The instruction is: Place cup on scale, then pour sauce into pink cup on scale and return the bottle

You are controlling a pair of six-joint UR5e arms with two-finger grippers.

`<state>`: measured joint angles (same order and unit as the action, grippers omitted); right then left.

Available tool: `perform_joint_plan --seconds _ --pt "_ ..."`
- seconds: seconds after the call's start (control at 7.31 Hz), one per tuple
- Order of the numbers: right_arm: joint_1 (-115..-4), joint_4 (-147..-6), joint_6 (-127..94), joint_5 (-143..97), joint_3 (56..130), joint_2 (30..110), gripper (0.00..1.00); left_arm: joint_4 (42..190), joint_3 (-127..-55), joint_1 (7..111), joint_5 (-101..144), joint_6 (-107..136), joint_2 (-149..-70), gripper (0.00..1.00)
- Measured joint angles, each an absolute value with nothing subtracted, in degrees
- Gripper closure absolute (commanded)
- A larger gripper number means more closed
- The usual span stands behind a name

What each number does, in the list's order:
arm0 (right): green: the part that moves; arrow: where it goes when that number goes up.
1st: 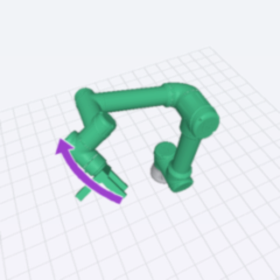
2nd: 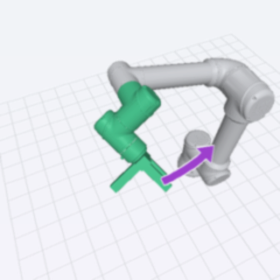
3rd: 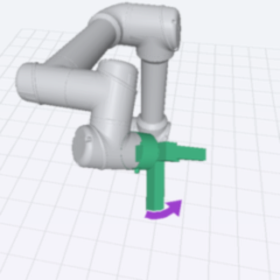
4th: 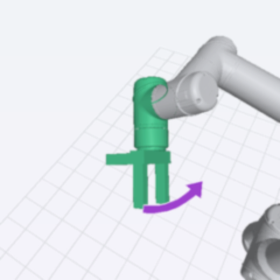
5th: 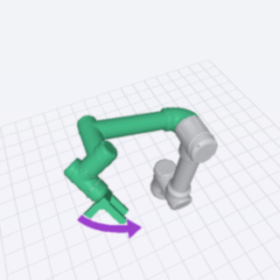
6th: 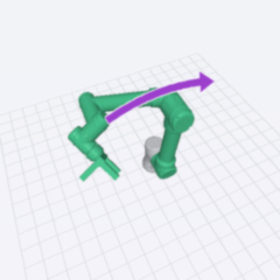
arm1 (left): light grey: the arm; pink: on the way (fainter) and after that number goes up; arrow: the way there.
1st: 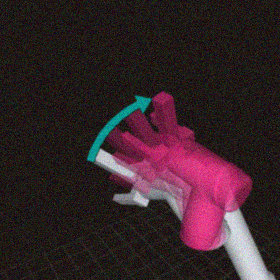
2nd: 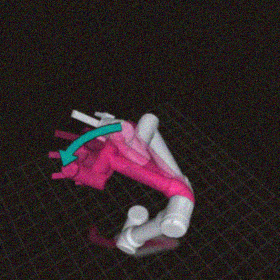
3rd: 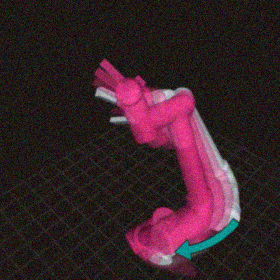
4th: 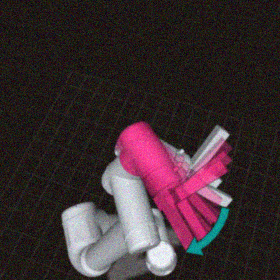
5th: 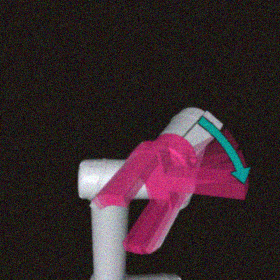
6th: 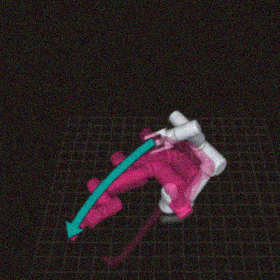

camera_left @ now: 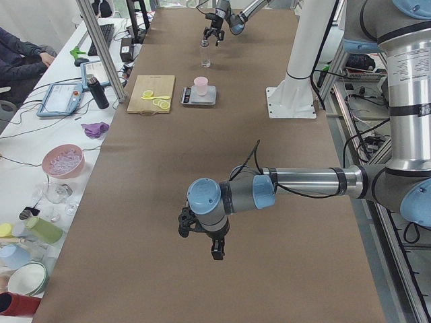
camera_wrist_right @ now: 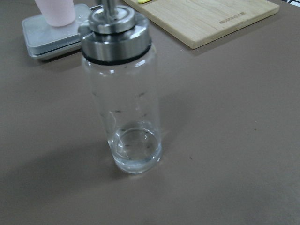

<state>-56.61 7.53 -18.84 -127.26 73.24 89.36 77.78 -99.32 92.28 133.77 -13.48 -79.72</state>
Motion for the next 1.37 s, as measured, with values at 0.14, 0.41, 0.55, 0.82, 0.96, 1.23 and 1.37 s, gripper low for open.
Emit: perform_joint_plan --seconds 0.14,0.41,0.55,0.82,0.96,1.23,1.37 --pt "-59.3 7.1 -20.2 -128.0 73.1 90.7 0.0 77.8 -99.3 92.3 133.8 -13.5 -79.7 0.01" --pt "-64.5 4.4 -23.2 -128.3 72.2 92.5 0.0 77.8 -99.5 92.3 133.8 -13.5 -79.7 0.01" --pt "-67.6 2.6 -23.8 -128.2 70.4 92.8 0.0 77.8 -99.5 92.3 133.8 -13.5 -79.7 0.01" --pt "-73.3 -3.8 -23.8 -128.3 68.1 92.6 0.0 77.8 -99.3 92.3 133.7 -13.6 -79.7 0.01" --pt "-75.6 -8.8 -23.1 -128.6 67.9 92.0 0.0 77.8 -99.2 92.2 133.7 -13.6 -79.7 0.01" --pt "-78.0 -20.5 -22.1 -128.8 68.1 89.5 0.0 77.8 -99.0 92.2 133.7 -13.6 -79.8 0.01" --pt "-79.2 -26.2 -22.0 -128.8 68.3 87.9 0.0 77.8 -98.9 92.2 133.7 -13.6 -79.8 0.01"
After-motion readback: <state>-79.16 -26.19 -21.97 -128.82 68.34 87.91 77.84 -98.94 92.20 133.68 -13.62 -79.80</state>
